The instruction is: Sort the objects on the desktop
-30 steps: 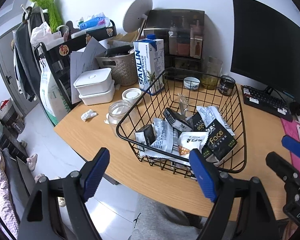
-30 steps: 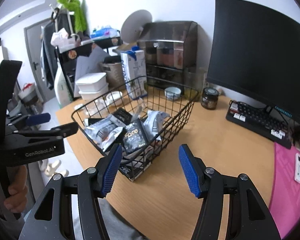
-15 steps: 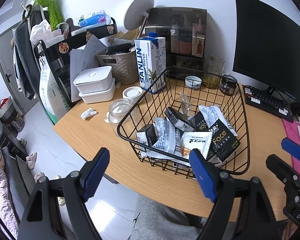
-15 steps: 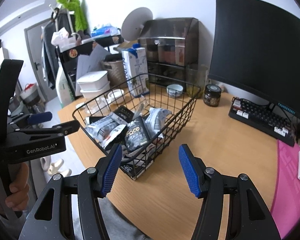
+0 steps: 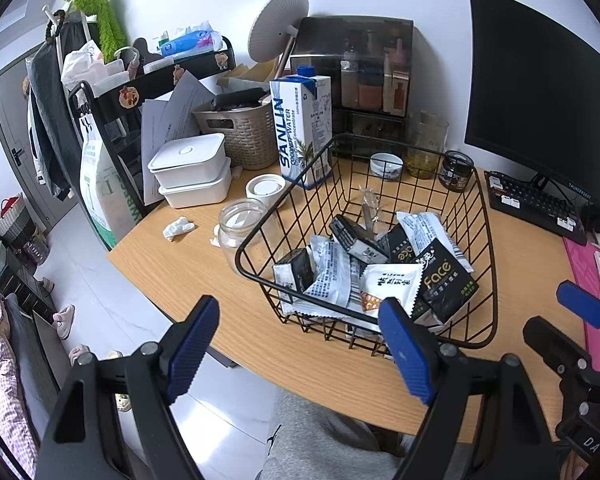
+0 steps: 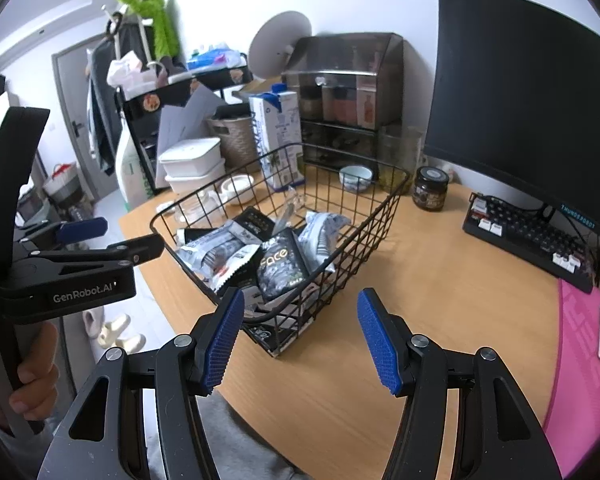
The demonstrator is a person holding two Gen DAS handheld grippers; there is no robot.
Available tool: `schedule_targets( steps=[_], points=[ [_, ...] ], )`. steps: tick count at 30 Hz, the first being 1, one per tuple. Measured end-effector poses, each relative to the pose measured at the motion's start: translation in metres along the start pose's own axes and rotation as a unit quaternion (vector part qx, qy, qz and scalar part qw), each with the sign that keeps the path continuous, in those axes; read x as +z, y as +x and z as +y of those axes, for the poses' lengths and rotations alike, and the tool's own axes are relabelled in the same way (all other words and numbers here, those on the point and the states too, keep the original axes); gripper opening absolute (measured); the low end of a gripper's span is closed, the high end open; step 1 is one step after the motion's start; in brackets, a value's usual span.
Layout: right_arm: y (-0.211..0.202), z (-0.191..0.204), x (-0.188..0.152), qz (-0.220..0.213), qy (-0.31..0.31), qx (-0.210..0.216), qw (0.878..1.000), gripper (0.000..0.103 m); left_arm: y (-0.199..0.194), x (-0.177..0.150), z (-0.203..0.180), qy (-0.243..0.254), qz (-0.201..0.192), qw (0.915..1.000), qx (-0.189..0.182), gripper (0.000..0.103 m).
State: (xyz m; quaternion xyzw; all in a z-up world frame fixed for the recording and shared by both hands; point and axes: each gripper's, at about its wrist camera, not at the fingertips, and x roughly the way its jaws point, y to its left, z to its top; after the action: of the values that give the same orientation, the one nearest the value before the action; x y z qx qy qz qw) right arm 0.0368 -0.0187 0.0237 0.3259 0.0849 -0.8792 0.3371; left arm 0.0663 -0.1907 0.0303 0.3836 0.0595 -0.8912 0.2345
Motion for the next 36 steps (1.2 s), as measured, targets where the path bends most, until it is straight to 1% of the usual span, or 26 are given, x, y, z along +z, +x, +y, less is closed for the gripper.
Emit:
schedule_targets(
  steps=[36],
  points=[
    [0.0021, 0.0043, -0.0023, 0.003, -0.002, 0.001, 1.0, 0.059, 0.0005, -0.0007, 0.0026, 0.001, 0.003, 1.0, 0.0, 0.083]
  ],
)
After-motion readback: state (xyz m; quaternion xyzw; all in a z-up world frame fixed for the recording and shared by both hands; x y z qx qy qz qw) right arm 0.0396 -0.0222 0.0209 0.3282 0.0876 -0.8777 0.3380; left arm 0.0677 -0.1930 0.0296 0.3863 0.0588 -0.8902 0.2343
